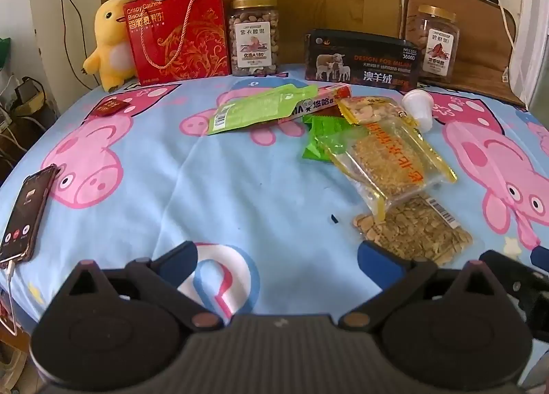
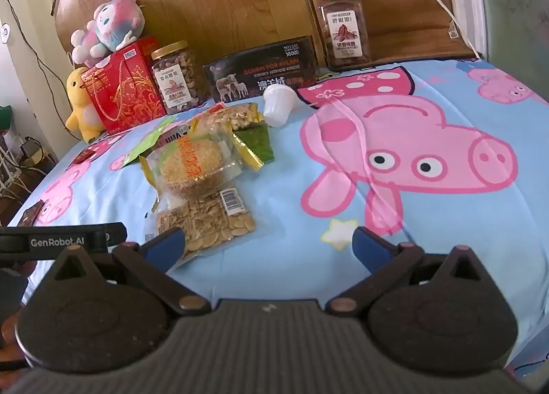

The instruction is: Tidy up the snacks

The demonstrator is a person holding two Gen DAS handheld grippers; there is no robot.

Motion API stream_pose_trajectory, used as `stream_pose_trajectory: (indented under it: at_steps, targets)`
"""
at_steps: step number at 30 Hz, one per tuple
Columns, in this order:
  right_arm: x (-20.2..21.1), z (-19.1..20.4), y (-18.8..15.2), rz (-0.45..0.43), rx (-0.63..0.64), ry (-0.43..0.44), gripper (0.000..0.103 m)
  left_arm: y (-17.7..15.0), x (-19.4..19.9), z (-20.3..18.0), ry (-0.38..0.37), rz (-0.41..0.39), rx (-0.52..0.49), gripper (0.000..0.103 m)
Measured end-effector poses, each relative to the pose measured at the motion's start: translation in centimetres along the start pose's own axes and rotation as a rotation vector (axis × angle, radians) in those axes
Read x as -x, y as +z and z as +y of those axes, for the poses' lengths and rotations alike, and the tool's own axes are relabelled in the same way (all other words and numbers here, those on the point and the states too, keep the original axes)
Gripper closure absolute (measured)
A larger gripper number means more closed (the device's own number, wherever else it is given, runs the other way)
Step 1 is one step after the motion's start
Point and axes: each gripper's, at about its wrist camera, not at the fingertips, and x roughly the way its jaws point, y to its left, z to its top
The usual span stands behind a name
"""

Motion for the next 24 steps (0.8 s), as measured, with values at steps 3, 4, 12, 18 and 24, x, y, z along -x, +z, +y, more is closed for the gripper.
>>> stream_pose_trajectory:
  at_steps: [3, 4, 12, 18, 24]
  targets:
    - [-0.1, 0.0, 0.0, 0.005, -0.007, 0.005, 0.000, 0.0, 0.0, 0.0, 0.000, 0.001, 0.000, 0.000]
    - [-0.1, 0.0, 0.0, 0.005, -0.006, 0.005, 0.000, 0.0, 0.0, 0.0, 0.000, 0.000, 0.001, 0.000]
    - [0.0, -0.3, 0.1, 0.004, -0.013, 0.005, 0.000, 0.0, 0.0, 0.1, -0.010, 0.009, 0.003, 0.000]
    - [-0.2, -0.6, -0.1, 0.020, -0.028, 0.005, 0.000, -0.3, -0.5, 0.6, -0.017, 0.025, 0.011, 0.000]
    - [-0.8, -0.8, -0.3, 0.036, -0.048, -0.002, 0.000, -0.6, -1.5, 1.0, -0.002, 0.042, 0.012, 0.000]
